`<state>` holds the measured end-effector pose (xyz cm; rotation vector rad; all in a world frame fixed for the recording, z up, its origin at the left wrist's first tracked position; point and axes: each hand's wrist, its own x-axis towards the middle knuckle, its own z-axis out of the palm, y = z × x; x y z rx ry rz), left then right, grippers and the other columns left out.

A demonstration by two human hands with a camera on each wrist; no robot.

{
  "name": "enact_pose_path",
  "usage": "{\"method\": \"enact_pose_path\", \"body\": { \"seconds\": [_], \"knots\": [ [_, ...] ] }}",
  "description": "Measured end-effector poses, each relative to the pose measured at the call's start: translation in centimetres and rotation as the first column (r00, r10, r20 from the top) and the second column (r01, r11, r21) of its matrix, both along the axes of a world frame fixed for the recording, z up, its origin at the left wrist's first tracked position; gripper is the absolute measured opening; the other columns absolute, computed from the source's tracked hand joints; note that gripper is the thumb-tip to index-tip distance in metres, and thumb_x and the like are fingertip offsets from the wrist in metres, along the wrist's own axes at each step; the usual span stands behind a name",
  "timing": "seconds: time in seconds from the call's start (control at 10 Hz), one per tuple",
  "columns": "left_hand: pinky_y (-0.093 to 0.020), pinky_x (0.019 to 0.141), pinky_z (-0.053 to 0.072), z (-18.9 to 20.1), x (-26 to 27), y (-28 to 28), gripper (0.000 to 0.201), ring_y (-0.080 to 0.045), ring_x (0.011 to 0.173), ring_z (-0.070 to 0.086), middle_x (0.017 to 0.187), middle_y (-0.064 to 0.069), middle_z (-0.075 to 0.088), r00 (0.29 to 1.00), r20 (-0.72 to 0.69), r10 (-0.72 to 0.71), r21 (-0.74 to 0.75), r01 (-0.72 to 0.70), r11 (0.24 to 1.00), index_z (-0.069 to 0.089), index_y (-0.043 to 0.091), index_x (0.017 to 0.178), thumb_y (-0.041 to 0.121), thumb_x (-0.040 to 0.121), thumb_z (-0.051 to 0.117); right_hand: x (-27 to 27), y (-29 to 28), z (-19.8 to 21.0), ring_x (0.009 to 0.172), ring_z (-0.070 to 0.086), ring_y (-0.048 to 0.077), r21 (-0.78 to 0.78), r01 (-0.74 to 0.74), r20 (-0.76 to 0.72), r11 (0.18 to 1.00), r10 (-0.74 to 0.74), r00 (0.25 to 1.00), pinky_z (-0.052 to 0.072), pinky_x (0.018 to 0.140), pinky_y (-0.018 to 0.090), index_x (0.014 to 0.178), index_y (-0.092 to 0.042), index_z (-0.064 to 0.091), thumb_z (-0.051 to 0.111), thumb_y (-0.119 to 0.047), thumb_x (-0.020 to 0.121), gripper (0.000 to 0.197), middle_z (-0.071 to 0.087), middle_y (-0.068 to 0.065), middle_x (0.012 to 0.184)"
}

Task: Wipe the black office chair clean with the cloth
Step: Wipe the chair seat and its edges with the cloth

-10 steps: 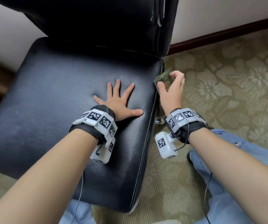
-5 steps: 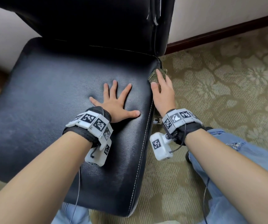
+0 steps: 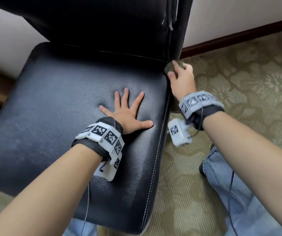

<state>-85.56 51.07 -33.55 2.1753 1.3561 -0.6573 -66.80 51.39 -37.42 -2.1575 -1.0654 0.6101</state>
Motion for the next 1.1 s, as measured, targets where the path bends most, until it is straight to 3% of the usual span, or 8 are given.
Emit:
{"method": "enact_pose_path", "body": {
  "seconds": [0.1,0.4,0.6,0.8,0.9,1.0,1.1],
  "knots": [
    [-0.074,0.098,-0.006,-0.1,-0.1,0.1,0.098,-0.026,0.137,-0.032,0.151,0.001,-0.033,1.000,-0.007,0.000,-0.011,0.000,1.000,-0.017,0.050,0.140,0.073,0.074,0.051,1.1,0.5,0.3,0.127,0.041,0.025,-0.009,-0.057,-0.022,0.998,0.057,0.998,0.024,0.102,0.021,0.137,-0.017,0.045,0.047,-0.020,0.095,0.042,0.038,0.014,0.138],
    [-0.074,0.098,-0.006,-0.1,0.0,0.1,0.098,-0.026,0.137,-0.032,0.151,0.001,-0.033,1.000,-0.012,0.010,-0.005,-0.010,1.000,-0.017,0.050,0.140,0.073,0.074,0.051,-2.4,-9.5,-0.7,0.126,0.038,0.026,0.016,-0.246,-0.072,0.969,0.246,0.966,0.018,0.096,0.011,0.135,-0.020,0.046,0.054,-0.016,0.093,0.043,0.039,0.018,0.134],
    [-0.074,0.098,-0.006,-0.1,0.7,0.1,0.097,-0.025,0.138,-0.030,0.152,0.002,-0.031,1.000,0.002,0.026,0.012,-0.026,1.000,-0.015,0.051,0.141,0.072,0.074,0.052,-1.8,-6.8,-0.4,0.125,0.040,0.026,0.058,-0.129,-0.038,0.990,0.131,0.991,0.023,0.101,0.018,0.134,-0.017,0.050,0.054,-0.013,0.092,0.042,0.039,0.016,0.136],
    [-0.074,0.098,-0.006,-0.1,1.0,0.3,0.097,-0.025,0.138,-0.031,0.151,0.001,-0.031,1.000,0.008,0.027,0.007,-0.027,1.000,-0.015,0.051,0.141,0.073,0.074,0.052,1.6,-0.9,1.7,0.123,0.044,0.022,0.124,0.003,-0.013,0.992,-0.001,1.000,0.023,0.098,0.014,0.135,-0.014,0.048,0.052,-0.017,0.093,0.042,0.045,0.014,0.131],
    [-0.074,0.098,-0.006,-0.2,0.9,0.3,0.097,-0.026,0.138,-0.031,0.151,0.001,-0.032,1.000,0.004,0.018,0.004,-0.018,1.000,-0.016,0.050,0.141,0.073,0.074,0.052,2.4,1.4,2.4,0.125,0.043,0.023,0.109,-0.088,0.057,0.990,0.082,0.995,0.026,0.101,0.019,0.133,-0.017,0.050,0.051,-0.020,0.093,0.041,0.044,0.012,0.134],
    [-0.074,0.098,-0.007,-0.2,1.0,0.4,0.098,-0.026,0.137,-0.031,0.151,0.001,-0.032,1.000,0.003,0.020,-0.003,-0.020,1.000,-0.016,0.050,0.141,0.073,0.074,0.052,2.2,2.5,1.8,0.125,0.044,0.029,-0.045,-0.104,0.046,0.994,0.106,0.993,0.032,0.101,0.027,0.132,-0.020,0.052,0.048,-0.027,0.095,0.038,0.046,0.014,0.137],
    [-0.073,0.099,-0.007,-0.2,0.9,0.4,0.097,-0.026,0.137,-0.032,0.151,0.001,-0.032,1.000,0.003,0.020,-0.005,-0.020,1.000,-0.016,0.050,0.141,0.072,0.075,0.051,1.8,1.3,1.2,0.127,0.043,0.024,-0.013,-0.065,-0.058,0.998,0.064,0.996,0.028,0.101,0.023,0.133,-0.019,0.051,0.047,-0.024,0.096,0.037,0.048,0.011,0.136]
  ]
}}
